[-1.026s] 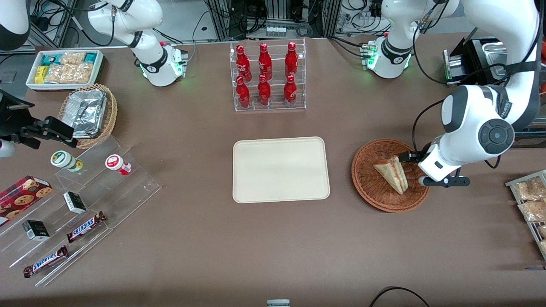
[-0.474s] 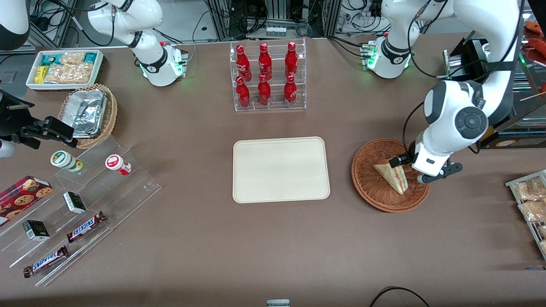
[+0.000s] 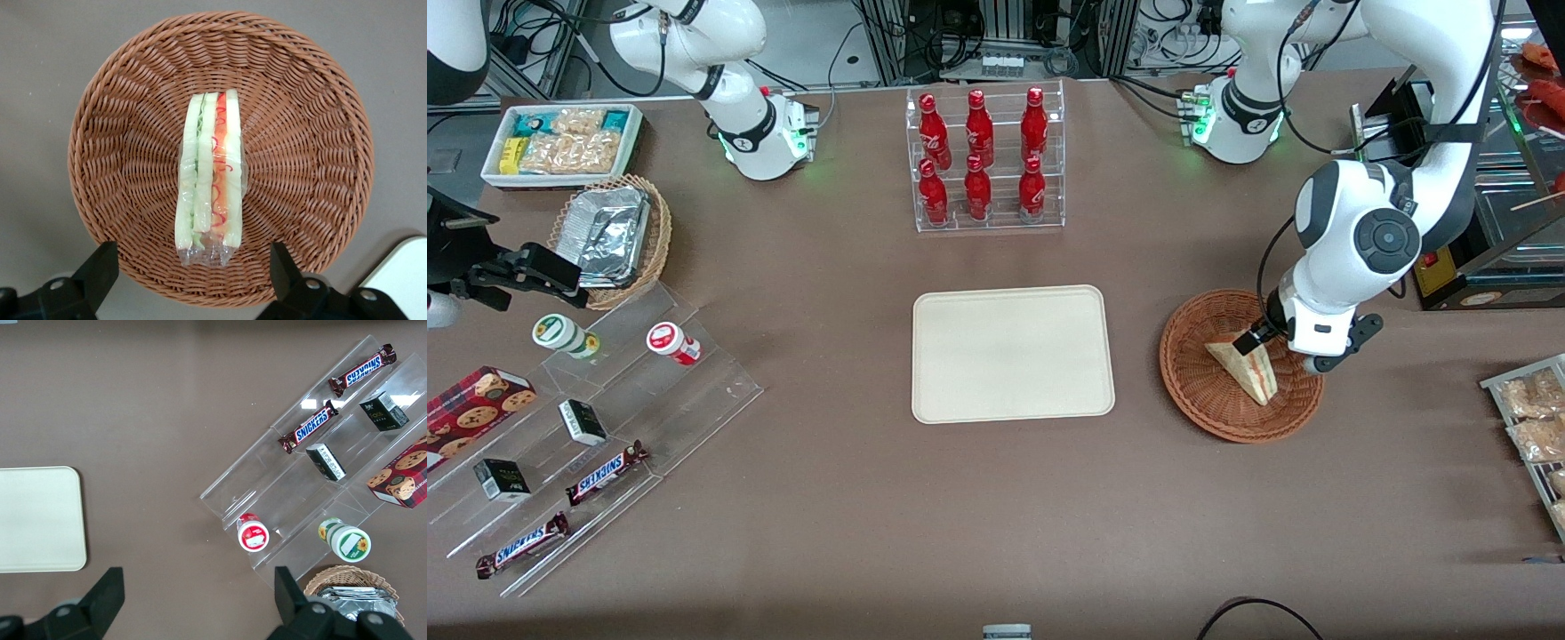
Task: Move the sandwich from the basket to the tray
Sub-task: 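Close the left gripper on the sandwich and lift it from the basket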
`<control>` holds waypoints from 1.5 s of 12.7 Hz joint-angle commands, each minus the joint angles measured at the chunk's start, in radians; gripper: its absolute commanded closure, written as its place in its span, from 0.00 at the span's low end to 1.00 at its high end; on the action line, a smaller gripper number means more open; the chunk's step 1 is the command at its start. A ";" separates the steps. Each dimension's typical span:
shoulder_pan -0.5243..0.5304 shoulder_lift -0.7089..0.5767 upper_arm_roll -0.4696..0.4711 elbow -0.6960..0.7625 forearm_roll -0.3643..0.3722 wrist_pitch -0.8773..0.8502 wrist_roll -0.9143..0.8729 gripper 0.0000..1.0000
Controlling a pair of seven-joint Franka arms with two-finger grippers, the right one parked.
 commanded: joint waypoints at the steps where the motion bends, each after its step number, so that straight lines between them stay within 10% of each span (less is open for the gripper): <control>1: -0.009 -0.006 0.003 -0.030 0.006 0.059 -0.065 0.00; 13: -0.008 0.126 0.003 -0.029 0.005 0.170 -0.101 0.00; 14: -0.009 0.133 0.003 -0.029 0.005 0.168 -0.099 0.15; 16: -0.009 0.133 0.003 -0.029 0.006 0.160 -0.091 0.86; 19: -0.009 0.123 0.003 -0.020 0.005 0.128 -0.067 0.90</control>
